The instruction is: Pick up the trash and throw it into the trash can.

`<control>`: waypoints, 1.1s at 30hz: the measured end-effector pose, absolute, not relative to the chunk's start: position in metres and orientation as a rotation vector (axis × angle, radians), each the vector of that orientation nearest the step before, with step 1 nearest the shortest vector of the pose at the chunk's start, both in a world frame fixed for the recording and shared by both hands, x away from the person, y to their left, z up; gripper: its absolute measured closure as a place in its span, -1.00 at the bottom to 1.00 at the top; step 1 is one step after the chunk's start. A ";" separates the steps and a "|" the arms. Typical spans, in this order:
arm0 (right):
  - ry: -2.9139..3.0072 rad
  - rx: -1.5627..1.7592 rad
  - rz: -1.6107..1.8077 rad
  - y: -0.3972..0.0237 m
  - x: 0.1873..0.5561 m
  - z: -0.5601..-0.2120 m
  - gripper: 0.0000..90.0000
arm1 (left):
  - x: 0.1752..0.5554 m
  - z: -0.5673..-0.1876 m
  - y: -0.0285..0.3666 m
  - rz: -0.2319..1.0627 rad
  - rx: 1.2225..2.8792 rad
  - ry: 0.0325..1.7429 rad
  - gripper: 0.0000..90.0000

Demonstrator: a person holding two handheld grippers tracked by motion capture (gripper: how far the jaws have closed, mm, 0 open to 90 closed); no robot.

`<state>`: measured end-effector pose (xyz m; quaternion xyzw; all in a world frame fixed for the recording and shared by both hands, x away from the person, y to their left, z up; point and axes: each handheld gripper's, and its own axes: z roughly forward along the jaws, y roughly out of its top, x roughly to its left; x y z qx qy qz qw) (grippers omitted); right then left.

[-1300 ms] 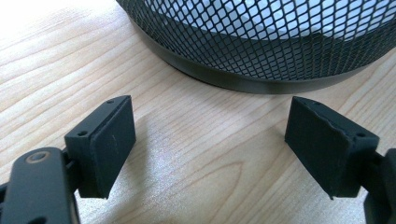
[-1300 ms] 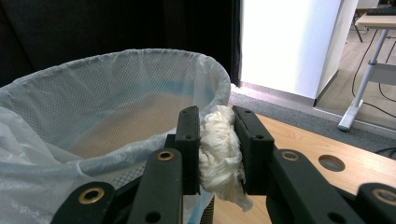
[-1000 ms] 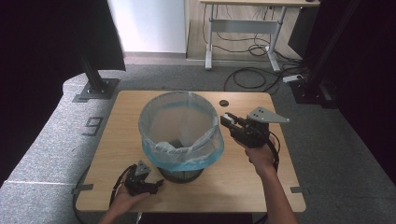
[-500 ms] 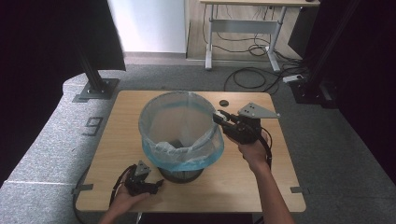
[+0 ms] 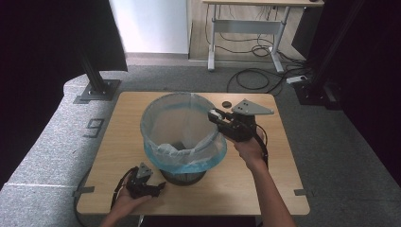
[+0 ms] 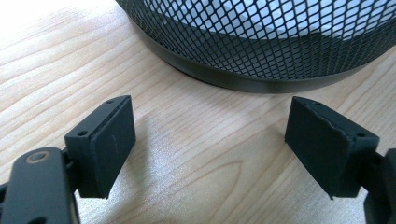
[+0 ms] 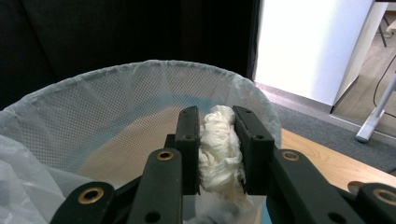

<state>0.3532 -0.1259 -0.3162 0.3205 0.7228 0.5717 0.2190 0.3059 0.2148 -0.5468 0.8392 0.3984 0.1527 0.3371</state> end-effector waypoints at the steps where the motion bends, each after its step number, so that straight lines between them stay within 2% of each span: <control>1: 2.004 0.885 1.581 -0.125 0.354 -0.316 0.61 | 0.306 -0.547 0.215 0.398 2.188 1.038 -0.64; 33: 2.083 0.816 1.572 -0.084 0.368 -0.310 0.56 | 0.306 -0.547 0.215 0.397 2.188 1.036 -0.64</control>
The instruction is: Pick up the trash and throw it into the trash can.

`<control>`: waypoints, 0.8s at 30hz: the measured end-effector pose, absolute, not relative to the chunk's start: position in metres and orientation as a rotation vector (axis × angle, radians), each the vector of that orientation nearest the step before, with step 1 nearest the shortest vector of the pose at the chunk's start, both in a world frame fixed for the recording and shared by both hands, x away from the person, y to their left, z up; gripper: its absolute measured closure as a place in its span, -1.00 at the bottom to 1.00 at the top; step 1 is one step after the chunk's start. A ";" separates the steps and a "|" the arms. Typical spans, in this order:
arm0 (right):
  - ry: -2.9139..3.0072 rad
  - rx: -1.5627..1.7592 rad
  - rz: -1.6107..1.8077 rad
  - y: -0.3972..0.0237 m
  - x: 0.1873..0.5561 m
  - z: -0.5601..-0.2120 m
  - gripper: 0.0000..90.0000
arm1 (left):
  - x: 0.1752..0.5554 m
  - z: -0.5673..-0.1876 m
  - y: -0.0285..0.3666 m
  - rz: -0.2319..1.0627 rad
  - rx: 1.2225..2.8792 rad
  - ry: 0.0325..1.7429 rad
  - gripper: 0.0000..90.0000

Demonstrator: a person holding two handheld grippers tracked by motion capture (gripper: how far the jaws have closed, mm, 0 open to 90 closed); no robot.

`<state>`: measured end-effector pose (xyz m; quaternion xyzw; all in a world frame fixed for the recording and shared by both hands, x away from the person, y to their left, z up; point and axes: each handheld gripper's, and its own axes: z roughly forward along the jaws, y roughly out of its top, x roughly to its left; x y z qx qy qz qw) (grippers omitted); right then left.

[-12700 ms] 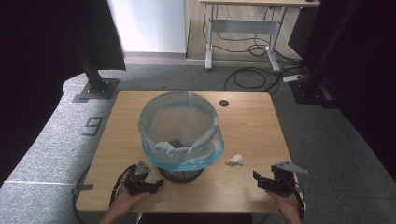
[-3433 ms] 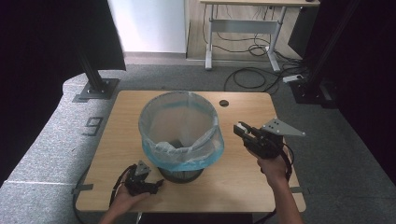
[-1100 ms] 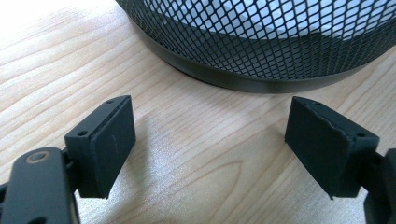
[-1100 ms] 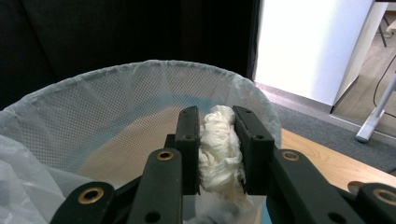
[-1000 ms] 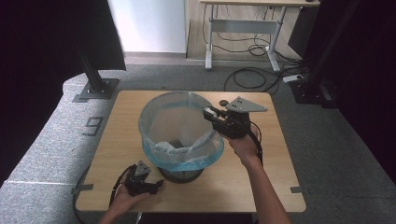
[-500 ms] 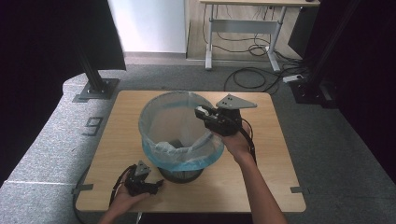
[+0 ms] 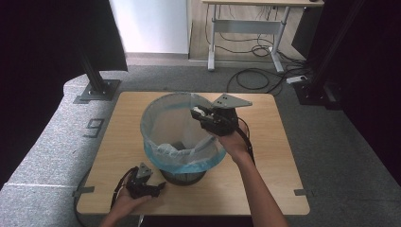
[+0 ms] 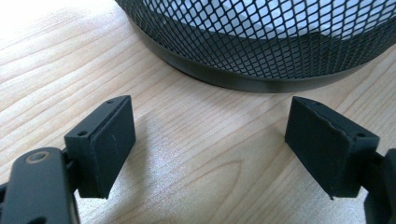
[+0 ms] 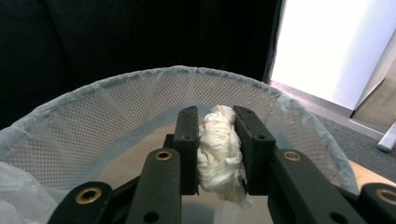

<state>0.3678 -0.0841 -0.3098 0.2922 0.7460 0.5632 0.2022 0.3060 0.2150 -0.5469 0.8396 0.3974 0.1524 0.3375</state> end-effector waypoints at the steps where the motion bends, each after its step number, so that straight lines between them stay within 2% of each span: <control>1: 2.083 0.815 1.575 -0.084 0.368 -0.310 0.52 | 0.306 -0.547 0.215 0.397 2.188 1.035 -0.64; 3: 2.084 0.804 1.580 -0.084 0.368 -0.311 0.12 | 0.306 -0.547 0.215 0.397 2.188 1.035 -0.64; 4: 2.084 0.804 1.580 -0.084 0.368 -0.311 0.12 | 0.306 -0.547 0.215 0.397 2.188 1.035 -0.64; 5: 2.077 0.811 1.568 -0.085 0.368 -0.311 -0.21 | 0.306 -0.547 0.215 0.397 2.188 1.034 -0.64; 6: 2.077 0.817 1.561 -0.086 0.367 -0.311 -0.32 | 0.306 -0.547 0.215 0.397 2.188 1.034 -0.64; 7: 2.077 0.817 1.561 -0.086 0.367 -0.311 -0.32 | 0.306 -0.547 0.215 0.397 2.189 1.034 -0.64; 8: 2.068 0.837 1.547 -0.088 0.366 -0.311 -0.41 | 0.306 -0.547 0.215 0.396 2.189 1.034 -0.64; 24: 2.016 0.928 1.521 -0.128 0.353 -0.316 -0.42 | 0.306 -0.547 0.215 0.396 2.189 1.034 -0.64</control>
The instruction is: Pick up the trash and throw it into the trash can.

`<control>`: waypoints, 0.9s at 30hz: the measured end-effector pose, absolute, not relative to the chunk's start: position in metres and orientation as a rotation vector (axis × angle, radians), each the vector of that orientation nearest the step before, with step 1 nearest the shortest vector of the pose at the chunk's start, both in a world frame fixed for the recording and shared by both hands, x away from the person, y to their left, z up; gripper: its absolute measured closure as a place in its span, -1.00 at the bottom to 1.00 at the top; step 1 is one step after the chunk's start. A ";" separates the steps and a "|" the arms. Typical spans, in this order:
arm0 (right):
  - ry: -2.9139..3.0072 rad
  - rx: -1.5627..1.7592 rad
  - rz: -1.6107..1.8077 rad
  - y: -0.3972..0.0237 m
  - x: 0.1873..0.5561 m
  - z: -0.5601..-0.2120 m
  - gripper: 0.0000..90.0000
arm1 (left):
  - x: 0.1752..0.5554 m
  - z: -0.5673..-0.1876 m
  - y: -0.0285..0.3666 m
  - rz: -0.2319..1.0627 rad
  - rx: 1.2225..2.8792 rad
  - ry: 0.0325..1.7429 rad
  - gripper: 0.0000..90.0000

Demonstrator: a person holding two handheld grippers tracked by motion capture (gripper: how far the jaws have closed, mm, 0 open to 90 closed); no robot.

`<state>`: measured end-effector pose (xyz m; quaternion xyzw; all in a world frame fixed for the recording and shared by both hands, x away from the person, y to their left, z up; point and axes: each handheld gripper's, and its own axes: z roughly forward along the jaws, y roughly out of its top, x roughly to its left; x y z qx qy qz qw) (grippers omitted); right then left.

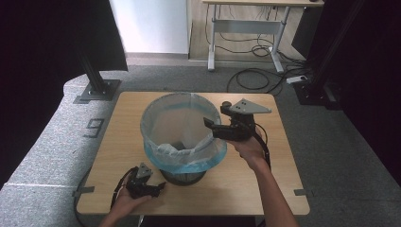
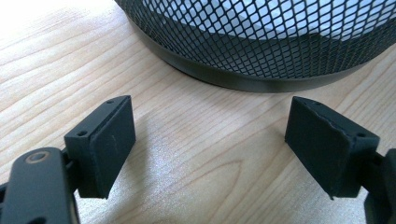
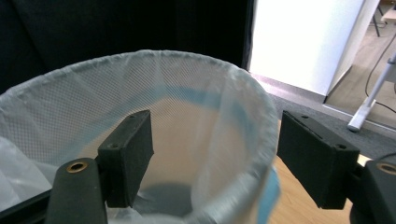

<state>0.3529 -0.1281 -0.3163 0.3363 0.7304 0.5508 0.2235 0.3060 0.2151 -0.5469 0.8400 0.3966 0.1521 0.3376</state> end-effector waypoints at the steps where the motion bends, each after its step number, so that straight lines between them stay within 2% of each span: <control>1: 2.010 0.935 1.522 -0.131 0.352 -0.317 -0.42 | 0.306 -0.547 0.215 0.396 2.189 1.034 -0.64; 16: 1.957 0.968 1.515 -0.172 0.330 -0.329 -0.41 | 0.306 -0.547 0.215 0.396 2.189 1.034 -0.64; 27: 1.923 1.028 1.489 -0.204 0.319 -0.362 -0.40 | 0.306 -0.547 0.215 0.396 2.186 1.036 -0.64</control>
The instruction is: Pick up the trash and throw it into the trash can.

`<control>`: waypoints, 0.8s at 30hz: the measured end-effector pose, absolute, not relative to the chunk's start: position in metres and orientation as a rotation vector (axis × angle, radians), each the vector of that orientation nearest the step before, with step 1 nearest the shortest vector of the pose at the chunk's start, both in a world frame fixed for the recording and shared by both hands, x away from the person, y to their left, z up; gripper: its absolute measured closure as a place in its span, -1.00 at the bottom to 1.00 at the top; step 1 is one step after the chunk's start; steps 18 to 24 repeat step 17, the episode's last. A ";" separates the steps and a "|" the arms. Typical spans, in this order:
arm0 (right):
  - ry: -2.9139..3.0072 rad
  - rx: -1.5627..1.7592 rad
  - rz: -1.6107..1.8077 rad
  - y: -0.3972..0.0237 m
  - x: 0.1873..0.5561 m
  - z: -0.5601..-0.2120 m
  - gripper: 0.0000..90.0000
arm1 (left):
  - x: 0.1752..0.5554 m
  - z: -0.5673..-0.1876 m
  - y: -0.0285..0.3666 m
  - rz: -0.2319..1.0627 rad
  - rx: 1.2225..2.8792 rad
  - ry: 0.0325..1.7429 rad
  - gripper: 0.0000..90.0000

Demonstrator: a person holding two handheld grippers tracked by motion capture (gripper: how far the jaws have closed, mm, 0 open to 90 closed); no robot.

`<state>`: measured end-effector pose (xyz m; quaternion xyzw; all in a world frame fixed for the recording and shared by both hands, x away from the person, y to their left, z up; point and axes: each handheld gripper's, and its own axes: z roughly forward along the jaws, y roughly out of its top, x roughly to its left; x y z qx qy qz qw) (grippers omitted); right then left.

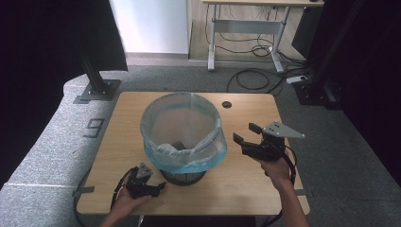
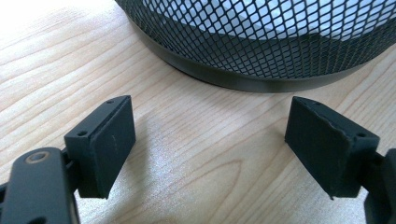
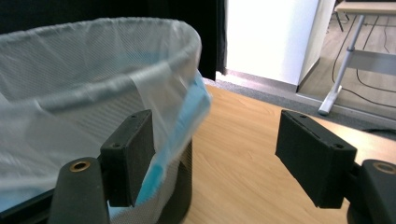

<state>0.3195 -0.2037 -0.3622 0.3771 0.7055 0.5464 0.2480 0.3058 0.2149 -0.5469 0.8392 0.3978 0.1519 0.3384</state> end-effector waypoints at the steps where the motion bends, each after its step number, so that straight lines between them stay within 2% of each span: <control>1: 1.923 1.028 1.489 -0.204 0.319 -0.362 -0.40 | 0.306 -0.547 0.215 0.396 2.186 1.036 -0.64; 9: 1.942 1.079 1.448 -0.212 0.319 -0.393 -0.39 | 0.306 -0.547 0.215 0.396 2.186 1.038 -0.64; 24: 1.941 1.083 1.450 -0.211 0.319 -0.396 -0.40 | 0.306 -0.547 0.215 0.396 2.185 1.038 -0.64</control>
